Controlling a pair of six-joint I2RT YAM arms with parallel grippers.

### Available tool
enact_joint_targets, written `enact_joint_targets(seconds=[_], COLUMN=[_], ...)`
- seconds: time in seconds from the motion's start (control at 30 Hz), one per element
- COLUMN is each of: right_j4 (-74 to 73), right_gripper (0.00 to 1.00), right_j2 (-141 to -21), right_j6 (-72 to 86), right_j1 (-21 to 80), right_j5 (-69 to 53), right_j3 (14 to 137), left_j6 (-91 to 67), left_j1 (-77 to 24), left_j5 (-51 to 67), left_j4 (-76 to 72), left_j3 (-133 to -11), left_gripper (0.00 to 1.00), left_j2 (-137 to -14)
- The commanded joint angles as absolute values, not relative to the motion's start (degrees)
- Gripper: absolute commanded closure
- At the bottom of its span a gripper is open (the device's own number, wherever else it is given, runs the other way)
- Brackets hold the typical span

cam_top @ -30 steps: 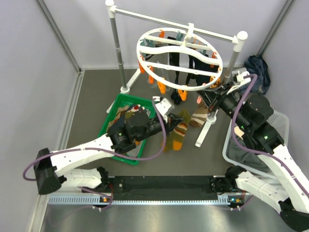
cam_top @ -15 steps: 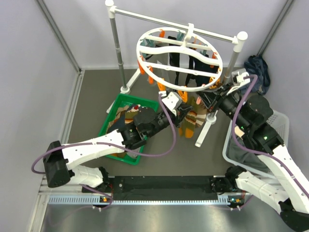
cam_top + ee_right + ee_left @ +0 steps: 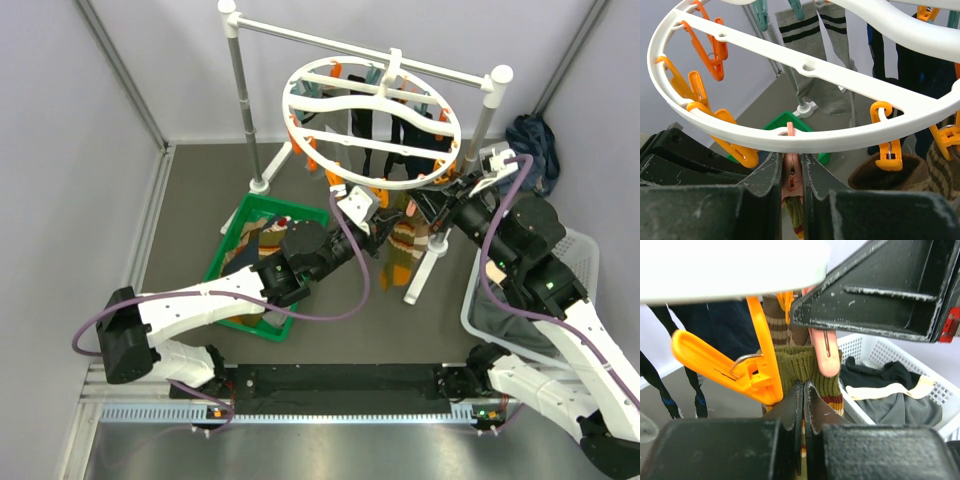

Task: Clip the socks to the hanger
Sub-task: Clamp the sock onto the hanger.

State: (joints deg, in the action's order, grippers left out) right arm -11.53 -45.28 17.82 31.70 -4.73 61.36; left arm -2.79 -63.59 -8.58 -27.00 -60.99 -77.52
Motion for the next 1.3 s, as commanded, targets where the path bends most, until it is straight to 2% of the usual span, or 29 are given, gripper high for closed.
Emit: enact_joint_targets(seconds=[0.0,0.3,0.4,0.53,0.67,0.77,0.8,0.93,1.13,1.27], right_j4=[-12.39,-12.04,-12.13,-11.95,-11.95,-11.87,-11.87,-11.86,-12.04,-12.57], right_gripper=[1.0,1.0,0.9,0.72,0.67,0.62,0.61,0.55,0.51,0.42], right_j2=[-45.18,-45.35,-45.44,-45.35,-45.18,-44.74,-44.74,-44.56,-44.3,-43.86], right_j6=[18.19,18.19,18.02,18.11,18.11,18.11,18.19,18.11,18.02,17.84], right_j1=[31.55,31.64,31.64,31.64,31.55,31.64,31.55,31.55,31.55,31.55], right_j5=[-5.63,-5.62,-5.71,-5.8,-5.8,-5.62,-5.36,-5.19,-4.92,-4.31], right_j3=[61.17,61.08,61.0,60.82,60.91,60.73,60.65,60.82,60.82,61.26], left_j6=[-2.46,-3.16,-3.43,-3.69,-3.87,-3.95,-3.96,-3.87,-3.25,-3.08], left_j1=[-63.81,-63.81,-63.81,-63.81,-63.81,-63.81,-63.81,-63.81,-63.72,-63.63], left_j5=[-9.93,-9.05,-8.62,-8.35,-8.88,-9.31,-9.4,-10.28,-12.21,-13.97], left_j4=[-33.05,-33.92,-34.19,-34.28,-34.28,-34.36,-34.37,-34.37,-34.45,-34.45], left_j3=[-63.63,-63.72,-63.98,-64.16,-63.99,-63.46,-63.28,-61.88,-59.68,-57.84], left_gripper=[1.0,1.0,1.0,1.0,1.0,0.92,0.82,0.59,0.37,0.26], left_j2=[-76.91,-76.99,-77.08,-77.08,-77.17,-76.82,-76.73,-75.41,-72.95,-71.46])
